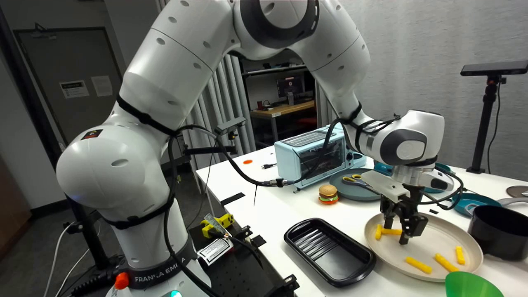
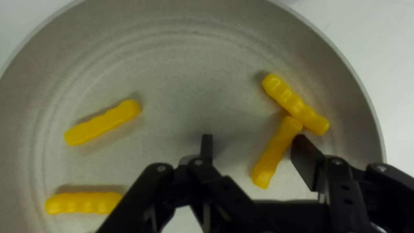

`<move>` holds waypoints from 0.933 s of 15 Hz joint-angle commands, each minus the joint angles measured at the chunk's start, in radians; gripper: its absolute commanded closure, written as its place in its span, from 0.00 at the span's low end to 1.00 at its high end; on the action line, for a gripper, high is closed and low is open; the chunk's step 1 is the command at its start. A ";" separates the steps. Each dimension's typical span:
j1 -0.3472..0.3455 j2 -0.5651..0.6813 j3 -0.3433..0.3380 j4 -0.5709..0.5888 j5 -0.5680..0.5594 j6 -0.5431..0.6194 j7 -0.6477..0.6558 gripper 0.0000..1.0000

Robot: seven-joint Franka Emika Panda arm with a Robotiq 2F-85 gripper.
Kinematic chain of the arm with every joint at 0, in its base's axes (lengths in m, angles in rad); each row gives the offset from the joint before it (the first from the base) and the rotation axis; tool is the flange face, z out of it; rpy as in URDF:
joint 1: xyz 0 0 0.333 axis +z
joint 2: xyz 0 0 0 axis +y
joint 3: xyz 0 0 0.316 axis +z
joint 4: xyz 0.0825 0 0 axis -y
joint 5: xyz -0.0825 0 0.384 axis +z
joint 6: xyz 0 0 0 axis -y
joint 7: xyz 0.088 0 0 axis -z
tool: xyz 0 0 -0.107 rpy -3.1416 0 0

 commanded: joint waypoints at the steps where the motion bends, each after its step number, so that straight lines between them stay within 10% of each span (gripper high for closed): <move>1: 0.014 0.021 -0.017 0.022 0.008 0.011 0.019 0.65; 6: 0.013 0.007 -0.028 0.014 0.006 0.013 0.022 1.00; 14: -0.008 -0.125 -0.063 -0.094 0.001 -0.022 0.013 0.97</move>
